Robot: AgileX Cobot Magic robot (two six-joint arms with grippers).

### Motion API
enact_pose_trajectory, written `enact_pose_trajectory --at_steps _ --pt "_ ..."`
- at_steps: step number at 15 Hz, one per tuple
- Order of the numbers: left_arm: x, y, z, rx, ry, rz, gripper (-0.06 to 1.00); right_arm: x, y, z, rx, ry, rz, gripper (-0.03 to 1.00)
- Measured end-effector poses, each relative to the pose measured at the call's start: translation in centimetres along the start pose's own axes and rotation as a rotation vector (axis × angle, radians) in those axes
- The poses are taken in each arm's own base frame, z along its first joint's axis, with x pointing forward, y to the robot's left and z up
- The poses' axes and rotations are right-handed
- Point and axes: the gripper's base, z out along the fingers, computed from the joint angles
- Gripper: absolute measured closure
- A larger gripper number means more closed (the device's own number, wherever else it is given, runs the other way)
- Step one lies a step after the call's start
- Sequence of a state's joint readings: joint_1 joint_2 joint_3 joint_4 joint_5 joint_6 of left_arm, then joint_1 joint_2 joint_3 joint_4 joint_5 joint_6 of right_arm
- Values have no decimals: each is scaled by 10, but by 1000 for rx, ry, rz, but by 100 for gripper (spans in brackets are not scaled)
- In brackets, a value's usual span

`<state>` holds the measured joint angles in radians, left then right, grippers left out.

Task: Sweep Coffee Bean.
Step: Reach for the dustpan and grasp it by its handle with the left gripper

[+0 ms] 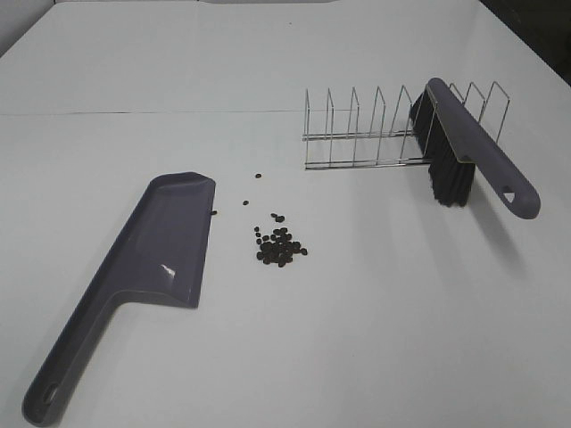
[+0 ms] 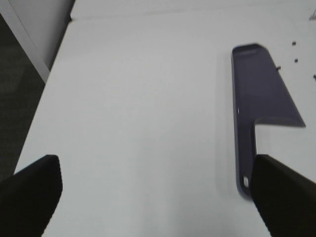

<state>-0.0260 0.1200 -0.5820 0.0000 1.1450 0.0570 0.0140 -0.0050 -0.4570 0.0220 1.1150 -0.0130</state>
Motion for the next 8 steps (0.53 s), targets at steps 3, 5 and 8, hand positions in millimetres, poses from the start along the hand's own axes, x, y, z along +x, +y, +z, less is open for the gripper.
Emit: enact_pose_trajectory --at_steps 3,5,8 --pt "-33 2 40 20 352 0 5 0 0 0 0 0 0 35" --pt "-46 3 65 28 484 0 5 0 0 0 0 0 0 35" --pt "-56 3 89 33 583 0 5 0 0 0 0 0 0 35"
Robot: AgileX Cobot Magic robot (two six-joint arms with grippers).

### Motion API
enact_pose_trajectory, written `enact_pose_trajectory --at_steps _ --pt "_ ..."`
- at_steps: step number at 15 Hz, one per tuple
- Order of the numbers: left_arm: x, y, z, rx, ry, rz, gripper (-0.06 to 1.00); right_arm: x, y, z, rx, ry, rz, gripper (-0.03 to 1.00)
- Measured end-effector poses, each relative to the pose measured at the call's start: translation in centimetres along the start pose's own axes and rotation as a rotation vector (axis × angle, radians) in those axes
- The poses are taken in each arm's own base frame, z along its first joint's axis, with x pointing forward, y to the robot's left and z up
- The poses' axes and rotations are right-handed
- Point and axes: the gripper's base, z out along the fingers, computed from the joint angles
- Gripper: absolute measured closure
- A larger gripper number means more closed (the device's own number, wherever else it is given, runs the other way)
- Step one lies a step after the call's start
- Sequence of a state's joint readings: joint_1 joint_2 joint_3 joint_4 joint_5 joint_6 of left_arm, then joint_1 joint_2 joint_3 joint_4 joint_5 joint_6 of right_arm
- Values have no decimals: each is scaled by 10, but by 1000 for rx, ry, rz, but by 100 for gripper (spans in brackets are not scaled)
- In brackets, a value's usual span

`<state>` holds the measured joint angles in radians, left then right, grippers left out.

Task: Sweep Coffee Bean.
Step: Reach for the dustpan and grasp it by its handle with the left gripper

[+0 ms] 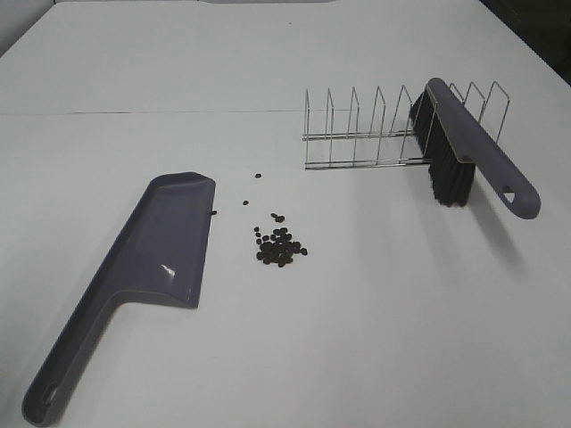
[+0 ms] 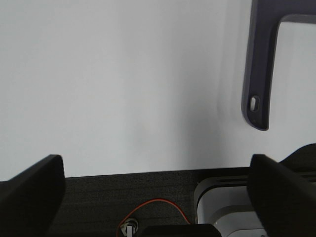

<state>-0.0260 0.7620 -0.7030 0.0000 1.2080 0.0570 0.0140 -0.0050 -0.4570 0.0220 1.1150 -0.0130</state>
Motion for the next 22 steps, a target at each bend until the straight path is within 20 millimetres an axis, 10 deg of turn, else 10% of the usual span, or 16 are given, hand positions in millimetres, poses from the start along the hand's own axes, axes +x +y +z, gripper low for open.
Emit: enact_pose_trajectory --at_steps 6,14,22 --pt "-35 -15 32 115 89 14 5 0 0 0 0 0 0 35" --pt "-63 -88 137 94 275 116 5 0 0 0 0 0 0 35" --pt "-80 -108 206 73 281 73 11 0 0 0 0 0 0 35"
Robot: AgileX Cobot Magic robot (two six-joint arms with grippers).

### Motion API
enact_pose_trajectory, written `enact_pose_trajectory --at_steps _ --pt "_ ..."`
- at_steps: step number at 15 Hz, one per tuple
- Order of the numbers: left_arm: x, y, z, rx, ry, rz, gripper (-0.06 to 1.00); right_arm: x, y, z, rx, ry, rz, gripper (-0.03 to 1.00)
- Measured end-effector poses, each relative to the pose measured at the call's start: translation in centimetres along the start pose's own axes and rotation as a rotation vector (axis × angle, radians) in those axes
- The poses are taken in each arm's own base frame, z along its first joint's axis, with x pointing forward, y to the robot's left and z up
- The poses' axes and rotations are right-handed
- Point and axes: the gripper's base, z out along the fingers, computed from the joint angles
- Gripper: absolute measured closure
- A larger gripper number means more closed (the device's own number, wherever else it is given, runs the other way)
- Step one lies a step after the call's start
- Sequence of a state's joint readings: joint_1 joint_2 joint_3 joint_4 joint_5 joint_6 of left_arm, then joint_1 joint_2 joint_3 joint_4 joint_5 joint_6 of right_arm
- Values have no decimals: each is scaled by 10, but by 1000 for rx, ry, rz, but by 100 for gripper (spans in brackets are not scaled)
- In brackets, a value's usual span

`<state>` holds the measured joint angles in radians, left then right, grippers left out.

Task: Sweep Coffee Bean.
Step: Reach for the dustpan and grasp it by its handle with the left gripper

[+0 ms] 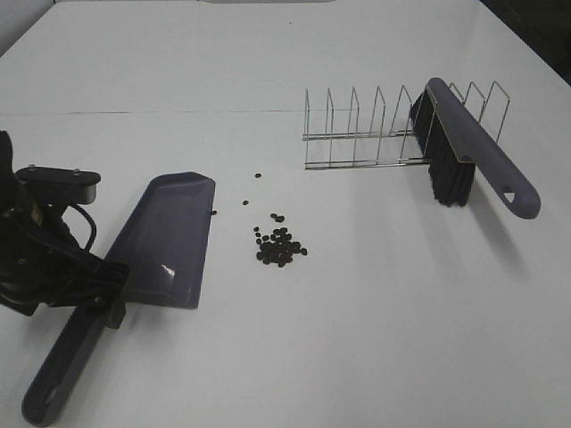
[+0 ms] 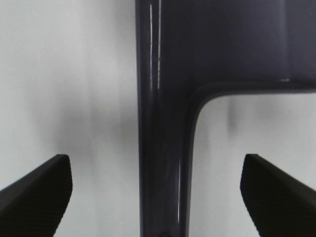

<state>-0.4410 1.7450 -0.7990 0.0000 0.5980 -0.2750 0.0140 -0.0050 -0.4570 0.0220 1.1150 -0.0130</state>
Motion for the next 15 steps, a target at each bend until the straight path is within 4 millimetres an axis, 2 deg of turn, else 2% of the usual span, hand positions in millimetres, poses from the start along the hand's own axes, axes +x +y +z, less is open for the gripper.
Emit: enact_pose_trajectory --at_steps 2,6,8,11,15 --pt "-9 -3 8 -1 4 0 15 0 0 0 0 0 0 35" --pt "-12 -3 29 -8 28 14 24 0 0 0 0 0 0 35" --pt "-13 -4 29 -5 18 14 33 0 0 0 0 0 0 35" --pt "-13 -4 29 -4 16 15 56 0 0 0 0 0 0 35" --pt "-13 -4 29 -4 15 15 62 0 0 0 0 0 0 35"
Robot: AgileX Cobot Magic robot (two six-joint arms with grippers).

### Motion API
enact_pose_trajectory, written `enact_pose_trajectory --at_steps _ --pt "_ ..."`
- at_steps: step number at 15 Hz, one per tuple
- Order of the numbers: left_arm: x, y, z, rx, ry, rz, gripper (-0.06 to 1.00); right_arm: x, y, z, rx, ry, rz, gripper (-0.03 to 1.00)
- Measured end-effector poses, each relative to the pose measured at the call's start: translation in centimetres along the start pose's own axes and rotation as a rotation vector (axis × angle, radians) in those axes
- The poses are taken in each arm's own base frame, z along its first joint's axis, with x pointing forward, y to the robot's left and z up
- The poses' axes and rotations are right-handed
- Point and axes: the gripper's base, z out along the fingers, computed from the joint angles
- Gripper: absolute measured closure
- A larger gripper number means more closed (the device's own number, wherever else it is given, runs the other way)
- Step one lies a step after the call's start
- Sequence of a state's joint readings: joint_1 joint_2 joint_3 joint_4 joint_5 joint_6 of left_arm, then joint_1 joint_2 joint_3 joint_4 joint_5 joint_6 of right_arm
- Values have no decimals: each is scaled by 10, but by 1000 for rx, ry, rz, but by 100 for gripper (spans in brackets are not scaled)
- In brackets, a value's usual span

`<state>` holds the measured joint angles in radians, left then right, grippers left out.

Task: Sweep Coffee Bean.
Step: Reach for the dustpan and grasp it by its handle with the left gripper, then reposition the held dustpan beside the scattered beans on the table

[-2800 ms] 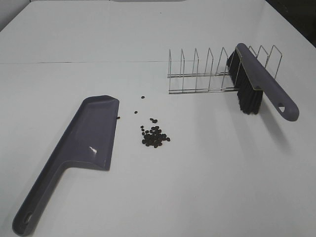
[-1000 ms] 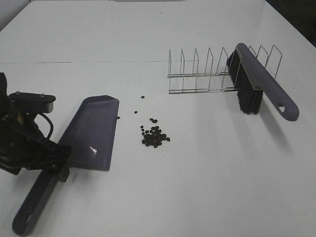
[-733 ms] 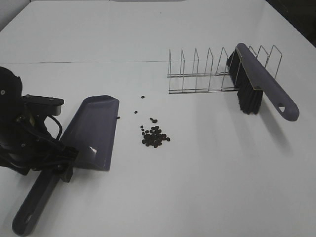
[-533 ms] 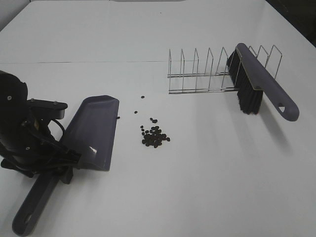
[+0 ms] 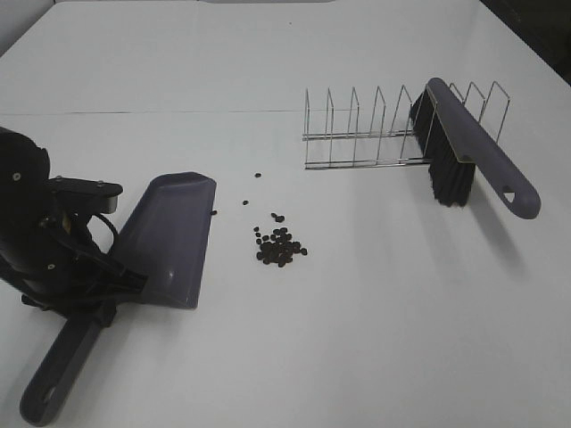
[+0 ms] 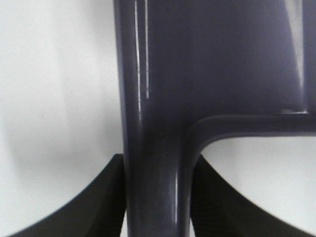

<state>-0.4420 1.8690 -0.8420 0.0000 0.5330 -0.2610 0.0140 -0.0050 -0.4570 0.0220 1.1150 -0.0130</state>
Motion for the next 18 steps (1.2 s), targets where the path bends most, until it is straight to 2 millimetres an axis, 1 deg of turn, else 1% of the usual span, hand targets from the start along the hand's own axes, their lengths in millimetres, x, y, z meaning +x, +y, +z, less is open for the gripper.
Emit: enact_pose_trajectory --at_steps 10,12,15,18 --pt "-1 0 3 -3 13 1 62 0 0 0 0 0 0 35" --pt "1 0 -1 -6 24 2 62 0 0 0 0 0 0 35" --pt "4 0 -12 -6 22 3 62 0 0 0 0 0 0 35" --pt "5 1 -13 -8 31 3 62 0 0 0 0 0 0 35"
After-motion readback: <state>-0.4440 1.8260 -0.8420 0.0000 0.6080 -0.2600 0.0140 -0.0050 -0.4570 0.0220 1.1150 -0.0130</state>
